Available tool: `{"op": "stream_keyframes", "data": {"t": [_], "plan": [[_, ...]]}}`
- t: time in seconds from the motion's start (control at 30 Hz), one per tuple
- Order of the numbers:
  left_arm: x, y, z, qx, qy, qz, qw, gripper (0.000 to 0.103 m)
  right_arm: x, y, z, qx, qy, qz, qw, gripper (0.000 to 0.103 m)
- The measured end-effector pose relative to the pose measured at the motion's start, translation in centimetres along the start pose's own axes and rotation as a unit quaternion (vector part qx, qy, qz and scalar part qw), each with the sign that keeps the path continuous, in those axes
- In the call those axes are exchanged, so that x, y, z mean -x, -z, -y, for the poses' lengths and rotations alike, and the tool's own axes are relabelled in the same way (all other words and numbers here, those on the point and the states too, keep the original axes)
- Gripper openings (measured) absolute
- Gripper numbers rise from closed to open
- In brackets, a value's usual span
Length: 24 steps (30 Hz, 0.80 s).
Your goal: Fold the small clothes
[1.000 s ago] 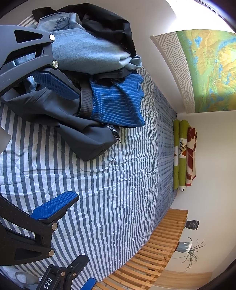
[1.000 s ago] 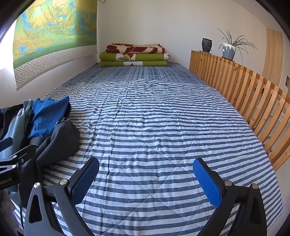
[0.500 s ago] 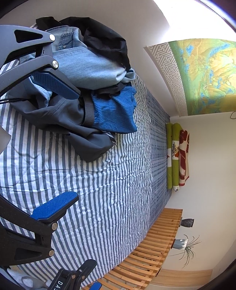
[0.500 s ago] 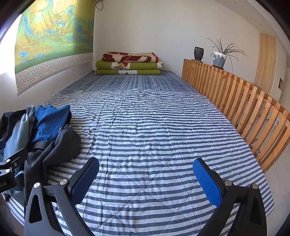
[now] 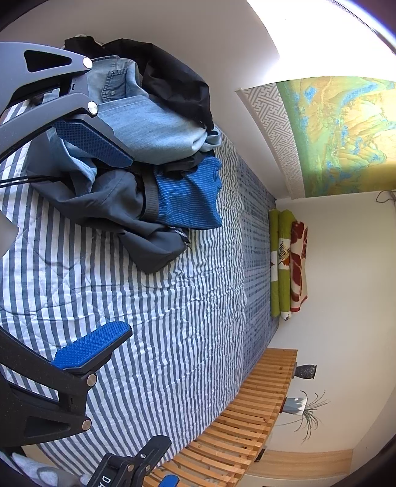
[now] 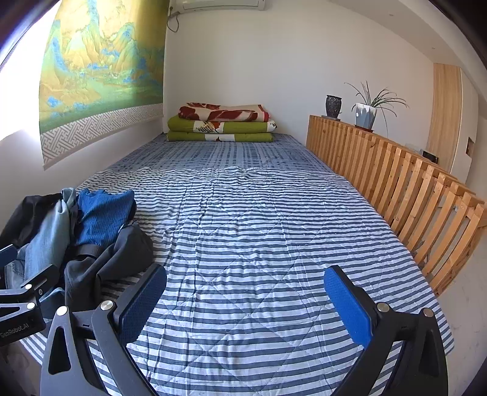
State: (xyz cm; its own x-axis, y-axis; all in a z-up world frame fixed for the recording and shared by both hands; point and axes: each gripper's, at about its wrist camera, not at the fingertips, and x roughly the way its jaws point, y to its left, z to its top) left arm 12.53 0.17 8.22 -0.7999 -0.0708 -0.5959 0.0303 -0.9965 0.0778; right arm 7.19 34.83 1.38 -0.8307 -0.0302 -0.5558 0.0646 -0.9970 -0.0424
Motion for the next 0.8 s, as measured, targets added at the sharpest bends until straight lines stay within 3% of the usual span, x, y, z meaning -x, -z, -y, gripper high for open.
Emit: {"op": "stream_keyframes", "data": {"t": [0.8], "plan": [[-1.2,-0.6,-0.2,0.008,0.001,-0.006,0.9999,0.103,-0.9,0.5,0.0,0.001,-0.003,-0.010,1.000,0.102]]}}
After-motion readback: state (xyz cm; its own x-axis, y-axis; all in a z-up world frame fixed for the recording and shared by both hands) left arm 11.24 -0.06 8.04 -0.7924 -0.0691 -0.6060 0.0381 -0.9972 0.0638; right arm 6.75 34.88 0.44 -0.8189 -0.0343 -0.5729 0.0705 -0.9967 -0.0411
